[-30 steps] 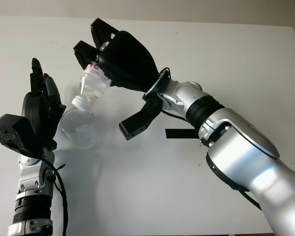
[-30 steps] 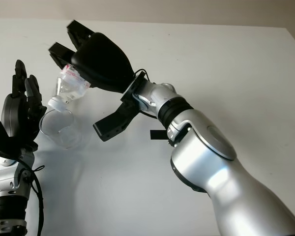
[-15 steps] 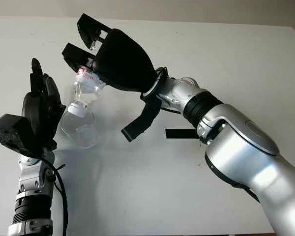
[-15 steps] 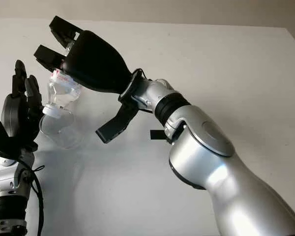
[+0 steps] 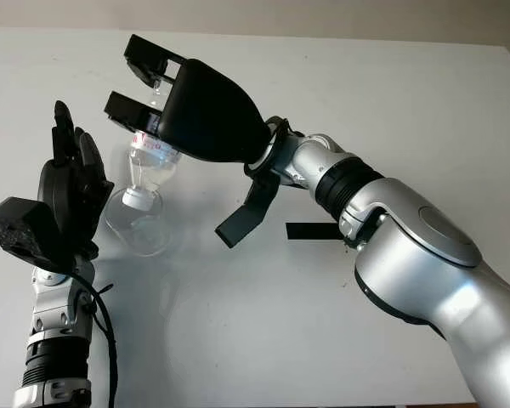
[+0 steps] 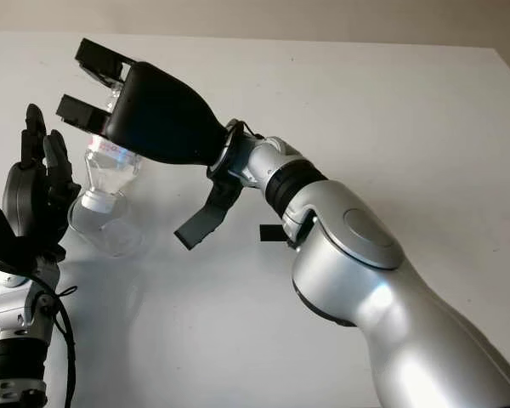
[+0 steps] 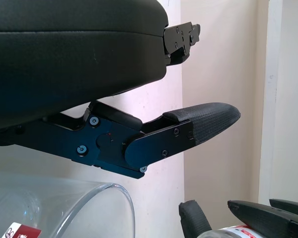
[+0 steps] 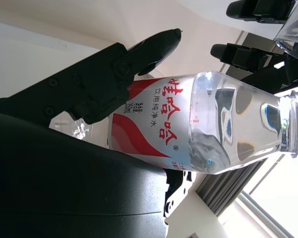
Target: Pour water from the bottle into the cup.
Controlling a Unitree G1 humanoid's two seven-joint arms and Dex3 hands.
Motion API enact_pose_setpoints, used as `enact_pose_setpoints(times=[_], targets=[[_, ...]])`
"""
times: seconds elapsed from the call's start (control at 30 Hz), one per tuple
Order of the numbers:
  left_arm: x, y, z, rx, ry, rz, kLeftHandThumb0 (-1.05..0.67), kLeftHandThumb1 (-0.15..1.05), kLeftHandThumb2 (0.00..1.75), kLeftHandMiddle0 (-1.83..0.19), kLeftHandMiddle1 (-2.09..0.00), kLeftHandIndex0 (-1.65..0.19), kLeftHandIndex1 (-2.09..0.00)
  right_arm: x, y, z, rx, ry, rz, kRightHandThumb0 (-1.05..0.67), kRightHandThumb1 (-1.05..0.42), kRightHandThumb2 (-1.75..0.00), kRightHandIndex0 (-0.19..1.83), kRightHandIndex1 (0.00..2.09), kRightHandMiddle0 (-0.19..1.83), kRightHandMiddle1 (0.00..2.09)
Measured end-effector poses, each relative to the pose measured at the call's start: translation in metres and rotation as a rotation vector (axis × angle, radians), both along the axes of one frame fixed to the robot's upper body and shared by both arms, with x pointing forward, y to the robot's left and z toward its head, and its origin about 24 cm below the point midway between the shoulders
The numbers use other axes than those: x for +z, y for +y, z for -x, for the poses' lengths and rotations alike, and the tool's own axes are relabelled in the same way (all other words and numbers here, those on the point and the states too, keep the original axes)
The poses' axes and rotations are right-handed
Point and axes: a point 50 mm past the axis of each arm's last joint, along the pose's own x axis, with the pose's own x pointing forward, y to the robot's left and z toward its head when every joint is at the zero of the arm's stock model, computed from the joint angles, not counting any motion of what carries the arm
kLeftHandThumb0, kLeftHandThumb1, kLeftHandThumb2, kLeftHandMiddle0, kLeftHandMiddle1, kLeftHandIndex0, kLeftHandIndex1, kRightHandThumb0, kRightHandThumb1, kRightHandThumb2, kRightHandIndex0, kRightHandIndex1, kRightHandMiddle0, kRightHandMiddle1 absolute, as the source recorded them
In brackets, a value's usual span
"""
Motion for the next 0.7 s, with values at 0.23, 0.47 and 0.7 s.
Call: enact_pose_setpoints(times=[0.23,0.47,0.7], targets=[[0.000,-0.001,0.000,0.001,0.002,-0.007,-0.72,1.05,0.73,0.19,-0.01,0.19,0.00,0.012,0.003,-0.002,0.025,0.323,-0.218,-0.27,-1.03,-0.06,1.18,2.09,0.57,2.09],[0.000,-0.001,0.000,0.000,0.002,-0.006,-0.72,1.05,0.74,0.19,-0.02,0.19,0.00,0.008,-0.025,-0.023,0.033,1.006,-0.601,-0.13,-1.05,-0.20,1.34,2.09,1.04,2.09],[-0.003,-0.001,-0.001,-0.003,0.011,-0.004,-0.71,1.05,0.74,0.19,-0.03,0.19,0.00,-0.002,-0.067,-0.039,0.134,1.384,-0.839,-0.20,-1.05,-0.22,1.35,2.09,1.24,2.09]])
